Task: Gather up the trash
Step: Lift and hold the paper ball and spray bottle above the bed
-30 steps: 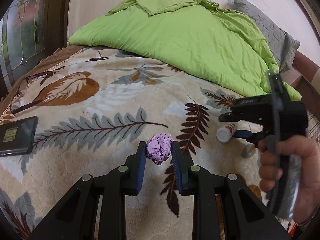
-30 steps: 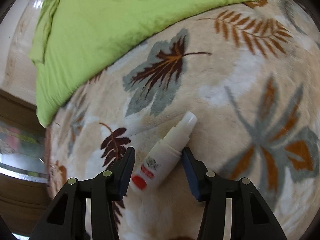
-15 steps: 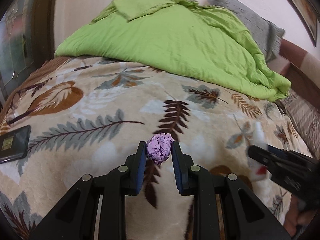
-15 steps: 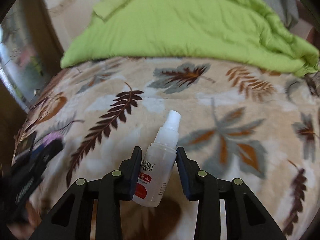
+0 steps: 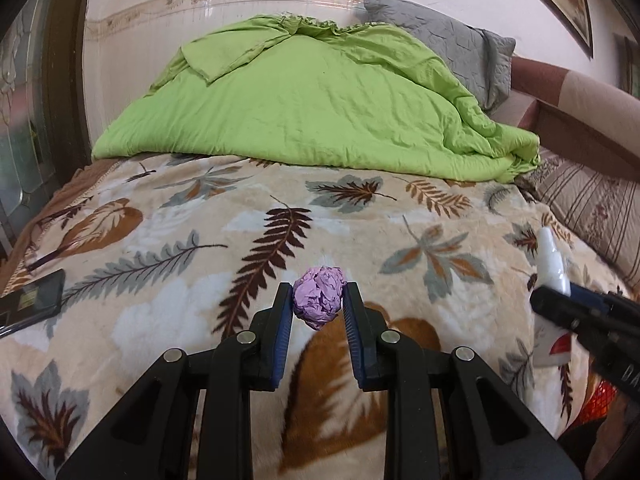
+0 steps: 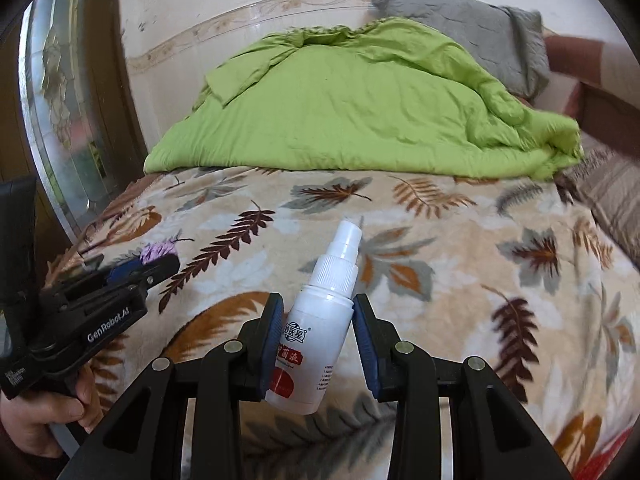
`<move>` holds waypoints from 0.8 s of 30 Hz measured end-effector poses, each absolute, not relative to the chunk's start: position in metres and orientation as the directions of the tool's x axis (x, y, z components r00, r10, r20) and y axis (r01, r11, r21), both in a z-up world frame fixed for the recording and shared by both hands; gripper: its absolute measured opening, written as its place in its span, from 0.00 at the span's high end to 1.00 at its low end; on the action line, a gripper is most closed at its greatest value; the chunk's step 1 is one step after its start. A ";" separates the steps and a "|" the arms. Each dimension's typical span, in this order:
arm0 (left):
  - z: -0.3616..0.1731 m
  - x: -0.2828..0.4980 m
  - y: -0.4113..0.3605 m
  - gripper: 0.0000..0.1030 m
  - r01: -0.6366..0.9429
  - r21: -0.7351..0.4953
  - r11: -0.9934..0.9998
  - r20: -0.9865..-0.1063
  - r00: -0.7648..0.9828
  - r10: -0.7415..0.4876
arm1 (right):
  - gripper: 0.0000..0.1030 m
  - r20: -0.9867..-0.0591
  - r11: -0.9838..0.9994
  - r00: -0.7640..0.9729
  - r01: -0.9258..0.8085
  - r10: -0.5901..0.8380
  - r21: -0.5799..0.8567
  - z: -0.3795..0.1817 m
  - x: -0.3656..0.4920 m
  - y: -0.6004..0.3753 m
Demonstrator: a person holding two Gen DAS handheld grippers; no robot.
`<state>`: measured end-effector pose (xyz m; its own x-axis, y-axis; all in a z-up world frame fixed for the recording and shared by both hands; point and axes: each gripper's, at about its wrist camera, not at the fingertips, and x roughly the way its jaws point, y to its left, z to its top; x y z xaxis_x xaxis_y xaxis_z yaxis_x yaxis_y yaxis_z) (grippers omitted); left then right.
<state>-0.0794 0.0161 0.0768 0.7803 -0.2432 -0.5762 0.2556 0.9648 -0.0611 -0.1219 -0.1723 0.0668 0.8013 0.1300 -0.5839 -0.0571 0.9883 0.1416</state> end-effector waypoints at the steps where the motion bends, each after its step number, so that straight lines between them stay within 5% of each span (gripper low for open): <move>1: 0.078 -0.086 0.013 0.77 0.254 -0.048 0.966 -0.573 0.785 -0.235 | 0.63 -0.580 0.985 0.802 -0.056 0.141 0.162 0.067 -0.125 -0.176; 12: 0.078 -0.124 -0.010 0.76 0.265 0.118 0.957 -0.520 0.837 -0.167 | 0.63 -0.549 0.972 0.818 -0.051 0.172 0.229 0.070 -0.146 -0.192; 24: 0.070 -0.111 -0.007 0.76 0.265 0.097 0.960 -0.536 0.826 -0.174 | 0.63 -0.556 0.973 0.816 -0.036 0.161 0.229 0.068 -0.145 -0.196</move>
